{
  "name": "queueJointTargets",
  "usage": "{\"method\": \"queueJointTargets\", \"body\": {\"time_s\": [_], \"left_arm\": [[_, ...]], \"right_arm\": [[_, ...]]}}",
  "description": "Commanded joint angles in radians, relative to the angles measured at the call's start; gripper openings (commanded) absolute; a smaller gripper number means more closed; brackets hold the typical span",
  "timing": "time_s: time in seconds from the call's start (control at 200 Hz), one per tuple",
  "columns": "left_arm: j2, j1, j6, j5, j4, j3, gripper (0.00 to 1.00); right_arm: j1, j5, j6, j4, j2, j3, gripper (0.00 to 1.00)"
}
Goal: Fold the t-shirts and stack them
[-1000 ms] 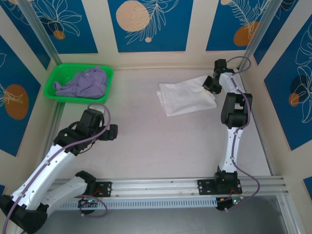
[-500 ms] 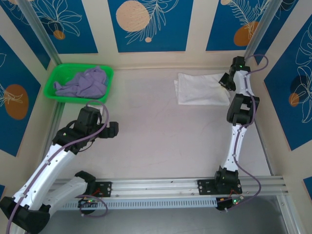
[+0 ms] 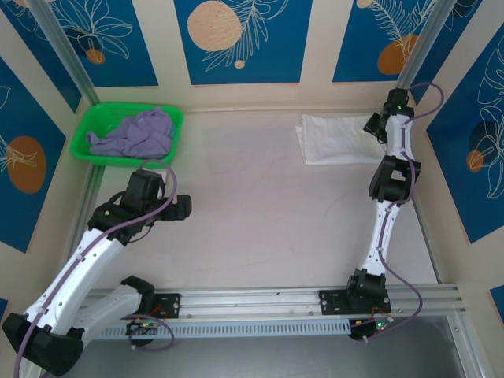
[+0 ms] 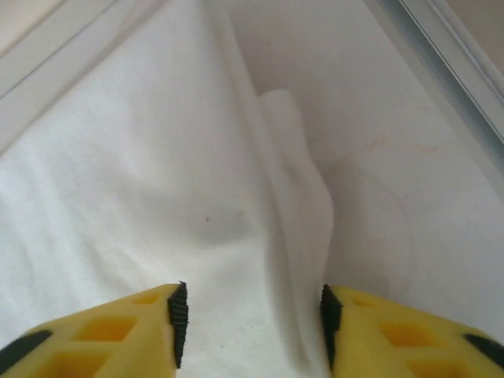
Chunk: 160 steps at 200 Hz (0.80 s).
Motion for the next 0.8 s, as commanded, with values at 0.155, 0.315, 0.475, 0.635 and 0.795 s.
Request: {"method": "queueJointTargets", "body": {"time_s": [0.155, 0.315, 0.475, 0.635, 0.795], "left_arm": [[-0.029, 0.032, -0.047, -0.166, -0.016, 0.023, 1.00], [-0.078, 0.031, -0.059, -0.262, 0.015, 0.064, 1.00], [-0.114, 0.033, -0.019, -0.273, 0.241, 0.004, 1.00], [-0.046, 0.041, 0.044, -0.322, 0.581, -0.095, 1.00], [0.152, 0.118, 0.134, -0.342, 0.819, -0.141, 1.00]], "right_arm": [[-0.031, 0.001, 0.150, 0.028, -0.274, -0.199, 0.83], [0.009, 0.040, 0.250, 0.258, -0.655, -0.665, 1.00], [0.080, -0.012, 0.288, 0.506, -1.013, -1.111, 1.00], [0.209, 0.020, 0.213, 0.715, -1.295, -1.476, 1.00], [0.357, 0.103, 0.016, 1.023, -1.460, -1.814, 0.99]]}}
